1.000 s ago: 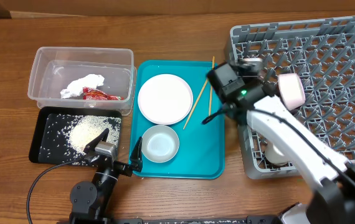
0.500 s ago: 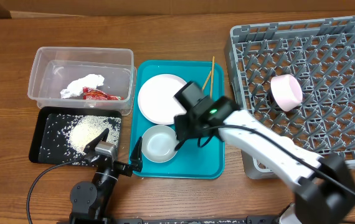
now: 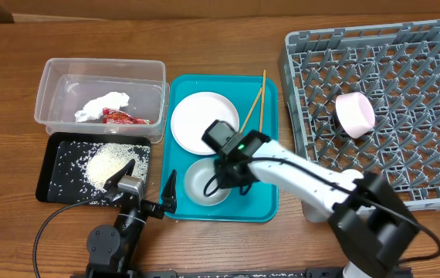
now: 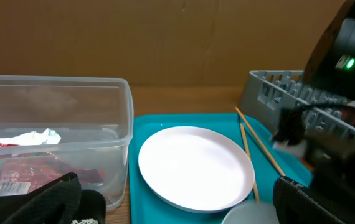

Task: Sort waste into correct bins and load items into the dishwasher
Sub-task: 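Grasp the grey bowl on the teal tray with the right gripper, then carry the grey bowl into the dish rack and release it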

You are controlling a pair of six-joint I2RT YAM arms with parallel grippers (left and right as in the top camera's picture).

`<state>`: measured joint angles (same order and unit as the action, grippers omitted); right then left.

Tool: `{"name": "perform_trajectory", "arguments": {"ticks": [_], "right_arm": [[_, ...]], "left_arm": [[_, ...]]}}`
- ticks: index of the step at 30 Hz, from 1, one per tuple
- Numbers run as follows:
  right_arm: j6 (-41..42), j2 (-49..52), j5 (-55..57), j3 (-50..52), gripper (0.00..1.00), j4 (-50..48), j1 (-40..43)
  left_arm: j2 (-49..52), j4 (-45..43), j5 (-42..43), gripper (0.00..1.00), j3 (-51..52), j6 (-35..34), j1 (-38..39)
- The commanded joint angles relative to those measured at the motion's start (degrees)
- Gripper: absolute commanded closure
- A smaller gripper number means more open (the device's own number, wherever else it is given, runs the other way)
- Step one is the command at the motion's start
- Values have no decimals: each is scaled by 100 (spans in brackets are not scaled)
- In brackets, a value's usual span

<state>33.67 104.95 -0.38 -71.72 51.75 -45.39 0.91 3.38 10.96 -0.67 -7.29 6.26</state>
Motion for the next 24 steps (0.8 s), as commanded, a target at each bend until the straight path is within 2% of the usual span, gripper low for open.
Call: {"name": "perform_trajectory", "arguments": {"ticks": [1, 8, 12, 15, 19, 24], "right_arm": [[129, -857, 1436, -304, 96, 181, 409], [125, -2389, 5292, -343, 96, 243, 1174], [55, -2653, 6863, -341, 96, 232, 1941], [42, -2570, 7281, -286, 96, 282, 2717], [42, -2214, 7134, -236, 96, 328, 3814], [42, -1556, 7060, -216, 96, 326, 4610]], "left_arm": [[-63, -20, 48, 0, 39, -42, -35], [-63, -20, 48, 0, 39, -42, -35], [-63, -20, 48, 0, 39, -42, -35], [-63, -20, 48, 0, 39, -42, -35], [-63, -20, 48, 0, 39, -42, -35], [-63, -20, 48, 0, 39, -42, -35]]}}
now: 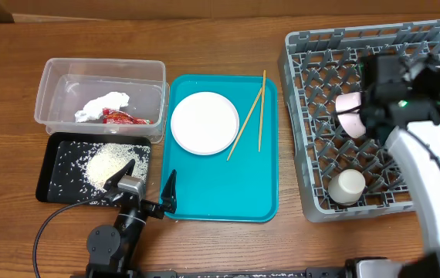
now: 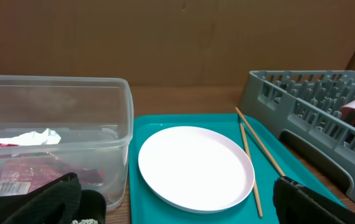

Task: Sort waste into correct bins and load items into the dishwasher
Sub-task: 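Carry the grey bowl into the dish rack and release it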

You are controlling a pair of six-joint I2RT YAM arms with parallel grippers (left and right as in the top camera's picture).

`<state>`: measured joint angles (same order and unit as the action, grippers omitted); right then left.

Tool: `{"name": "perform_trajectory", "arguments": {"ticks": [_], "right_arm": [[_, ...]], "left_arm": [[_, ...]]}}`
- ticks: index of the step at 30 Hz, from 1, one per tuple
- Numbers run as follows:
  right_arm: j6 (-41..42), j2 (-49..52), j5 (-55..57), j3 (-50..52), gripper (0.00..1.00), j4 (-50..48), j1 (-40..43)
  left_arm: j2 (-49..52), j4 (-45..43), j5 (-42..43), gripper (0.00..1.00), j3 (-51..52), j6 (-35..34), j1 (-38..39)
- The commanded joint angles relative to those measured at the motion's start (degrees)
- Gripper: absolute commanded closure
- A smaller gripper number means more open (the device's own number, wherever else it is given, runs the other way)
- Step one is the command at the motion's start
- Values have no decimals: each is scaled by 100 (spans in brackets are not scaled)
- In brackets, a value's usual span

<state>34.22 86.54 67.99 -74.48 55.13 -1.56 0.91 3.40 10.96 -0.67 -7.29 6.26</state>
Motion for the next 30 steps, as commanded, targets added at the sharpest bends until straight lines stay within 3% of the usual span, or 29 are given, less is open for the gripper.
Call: {"name": "perform_trajectory", "arguments": {"ticks": [1, 14, 25, 27, 30], "right_arm": [[-15, 435, 225, 59, 96, -9, 321], [-278, 1893, 229, 59, 95, -101, 339], [-271, 1956, 227, 61, 95, 400, -551], [-271, 1956, 247, 61, 89, 527, -597], [-264, 1952, 245, 42, 69, 778, -706]], "left_arm": [[-63, -22, 48, 0, 39, -42, -35], [-63, -22, 48, 0, 39, -44, -35], [-63, -22, 48, 0, 39, -44, -35], [-63, -22, 48, 0, 39, -42, -35], [-63, -22, 48, 0, 39, -42, -35]]}}
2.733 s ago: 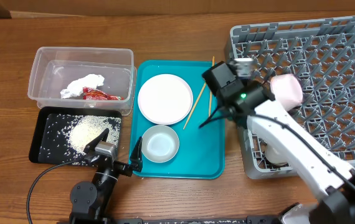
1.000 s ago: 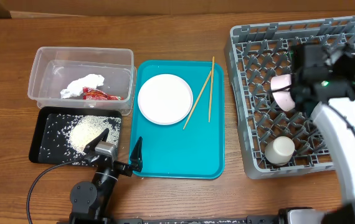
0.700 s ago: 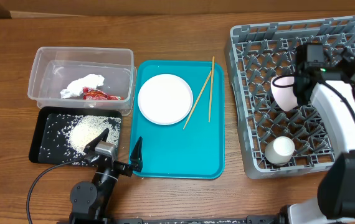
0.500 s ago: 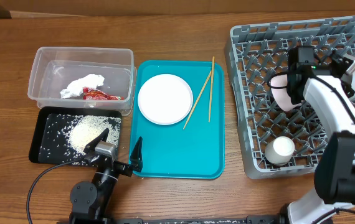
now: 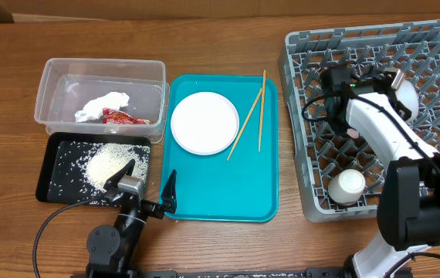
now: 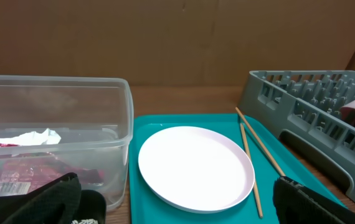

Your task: Sort waste into correct bins and load items into the dishwasher

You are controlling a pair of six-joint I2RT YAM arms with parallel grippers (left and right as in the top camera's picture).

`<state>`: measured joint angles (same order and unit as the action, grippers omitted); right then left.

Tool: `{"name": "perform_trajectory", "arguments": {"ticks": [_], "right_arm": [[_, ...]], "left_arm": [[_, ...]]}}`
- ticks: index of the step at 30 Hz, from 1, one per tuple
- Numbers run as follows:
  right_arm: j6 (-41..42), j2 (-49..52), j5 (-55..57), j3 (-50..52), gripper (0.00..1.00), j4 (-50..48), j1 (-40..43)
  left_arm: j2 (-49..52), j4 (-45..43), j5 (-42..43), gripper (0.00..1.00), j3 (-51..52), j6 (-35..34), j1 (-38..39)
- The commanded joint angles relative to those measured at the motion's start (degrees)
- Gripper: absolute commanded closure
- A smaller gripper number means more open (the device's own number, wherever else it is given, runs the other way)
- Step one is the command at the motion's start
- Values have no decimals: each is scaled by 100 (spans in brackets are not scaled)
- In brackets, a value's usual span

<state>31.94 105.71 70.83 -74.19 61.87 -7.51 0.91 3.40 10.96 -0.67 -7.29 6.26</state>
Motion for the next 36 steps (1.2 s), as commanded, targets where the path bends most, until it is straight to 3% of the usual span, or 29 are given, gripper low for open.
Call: {"name": "perform_trajectory", "arguments": {"ticks": [1, 4, 7, 13, 17, 19, 30, 36], "right_arm": [[59, 20, -42, -15, 64, 221, -164], [706, -101, -160, -236, 50, 708, -431], [750, -286, -789, -686, 37, 1014, -833], [127, -490, -3901, -1928, 34, 1285, -1698], [-560, -468, -6363, -2065, 35, 551, -2111], [-584, -393, -6852, -1947, 38, 195, -2236], [-452, 501, -6188, -1025, 45, -1403, -2076], [-282, 1158, -6258, -1023, 56, -1679, -1897]], "left_arm": [[-63, -22, 48, 0, 39, -42, -35], [-63, -22, 48, 0, 39, -44, -35], [-63, -22, 48, 0, 39, -42, -35], [-63, -22, 48, 0, 39, -42, -35], [-63, -22, 48, 0, 39, -42, -35], [-63, -22, 48, 0, 39, -44, -35], [-63, -22, 48, 0, 39, -42, -35], [-63, -22, 48, 0, 39, -44, -35]]}}
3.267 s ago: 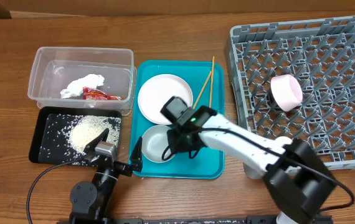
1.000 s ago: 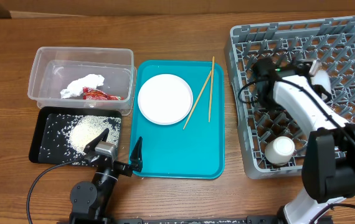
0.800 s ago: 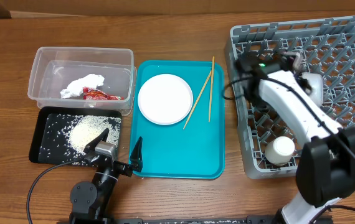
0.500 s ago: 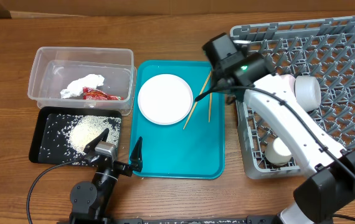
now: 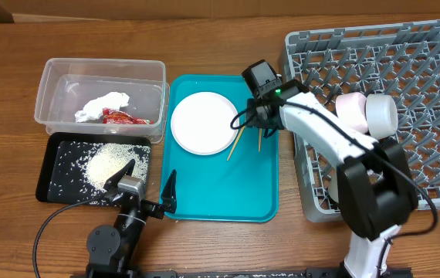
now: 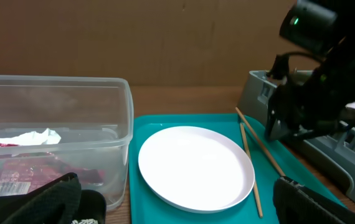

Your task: Sort waste into correct bins and load items into the dishwasher

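On the teal tray point(image 5: 220, 193) lie a white plate point(image 5: 204, 122) point(image 6: 195, 167) and two wooden chopsticks point(image 5: 245, 133) point(image 6: 250, 160). My right gripper point(image 5: 254, 123) point(image 6: 279, 127) hangs low over the chopsticks, and its dark fingers appear open on either side of them. At the table's front edge, just left of the tray, my left gripper point(image 5: 147, 185) point(image 6: 177, 211) rests open and empty. The grey dish rack point(image 5: 428, 54) holds a pink bowl point(image 5: 349, 110). A white cup point(image 5: 330, 186) shows partly under the right arm.
A clear plastic bin point(image 5: 100, 73) point(image 6: 71, 93) holding a crumpled tissue and a red wrapper stands at the back left. In front of it a black tray point(image 5: 58, 174) carries scattered rice. The right arm spans from the rack's front over to the tray.
My right gripper was over the dish rack beside the pink bowl; now it is down over the chopsticks on the tray. Left gripper, plate and chopsticks are unmoved.
My right gripper was first at a white cup on the tray's front. Then the cup stood in the rack's front left and the gripper was over the rack. It stayed by the pink bowl, and now it is at the chopsticks.
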You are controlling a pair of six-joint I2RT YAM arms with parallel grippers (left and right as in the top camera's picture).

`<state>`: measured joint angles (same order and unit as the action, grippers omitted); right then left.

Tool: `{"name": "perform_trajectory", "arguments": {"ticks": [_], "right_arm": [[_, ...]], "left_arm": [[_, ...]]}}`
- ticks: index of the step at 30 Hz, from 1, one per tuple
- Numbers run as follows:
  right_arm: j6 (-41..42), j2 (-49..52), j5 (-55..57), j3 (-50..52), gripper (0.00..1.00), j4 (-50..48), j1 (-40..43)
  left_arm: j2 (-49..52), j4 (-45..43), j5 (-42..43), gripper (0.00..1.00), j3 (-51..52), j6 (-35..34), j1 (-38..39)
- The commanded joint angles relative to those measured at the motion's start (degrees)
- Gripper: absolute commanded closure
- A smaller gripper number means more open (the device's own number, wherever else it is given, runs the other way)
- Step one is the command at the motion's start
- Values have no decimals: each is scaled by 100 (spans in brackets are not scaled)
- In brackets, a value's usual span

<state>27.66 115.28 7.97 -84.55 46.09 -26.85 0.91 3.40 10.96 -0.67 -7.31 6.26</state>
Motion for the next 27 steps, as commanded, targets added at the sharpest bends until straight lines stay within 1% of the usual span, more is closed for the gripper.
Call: {"name": "perform_trajectory", "arguments": {"ticks": [1, 3, 7, 10, 11, 12, 14, 18, 21, 23, 25, 27], "right_arm": [[146, 302, 31, 13, 57, -153, 35], [146, 466, 31, 13, 65, -219, 35], [144, 520, 0, 11, 73, -223, 31], [146, 518, -9, 11, 85, -192, 24], [146, 518, -9, 11, 87, -164, 24], [144, 518, -9, 11, 88, -138, 24], [144, 516, -9, 11, 96, -72, 24], [120, 315, -9, -155, 96, 225, 24], [-79, -160, -11, -363, 96, 431, 26], [-356, -590, -9, -428, 96, 433, 68], [-804, -1071, 0, -450, 96, 396, 153], [-1202, -1469, 256, -448, 96, 404, 286]], "left_arm": [[-63, -22, 48, 0, 39, -39, -35], [-63, -22, 48, 0, 39, -39, -35], [-63, -22, 48, 0, 39, -39, -35], [-63, -22, 48, 0, 39, -39, -35], [-63, -22, 48, 0, 39, -42, -35], [-63, -22, 48, 0, 39, -39, -35], [-63, -22, 48, 0, 39, -39, -35], [-63, -22, 48, 0, 39, -42, -35], [-63, -22, 48, 0, 39, -39, -35], [-63, -22, 48, 0, 39, -39, -35], [-63, -22, 48, 0, 39, -39, -35], [-63, -22, 48, 0, 39, -39, -35]]}}
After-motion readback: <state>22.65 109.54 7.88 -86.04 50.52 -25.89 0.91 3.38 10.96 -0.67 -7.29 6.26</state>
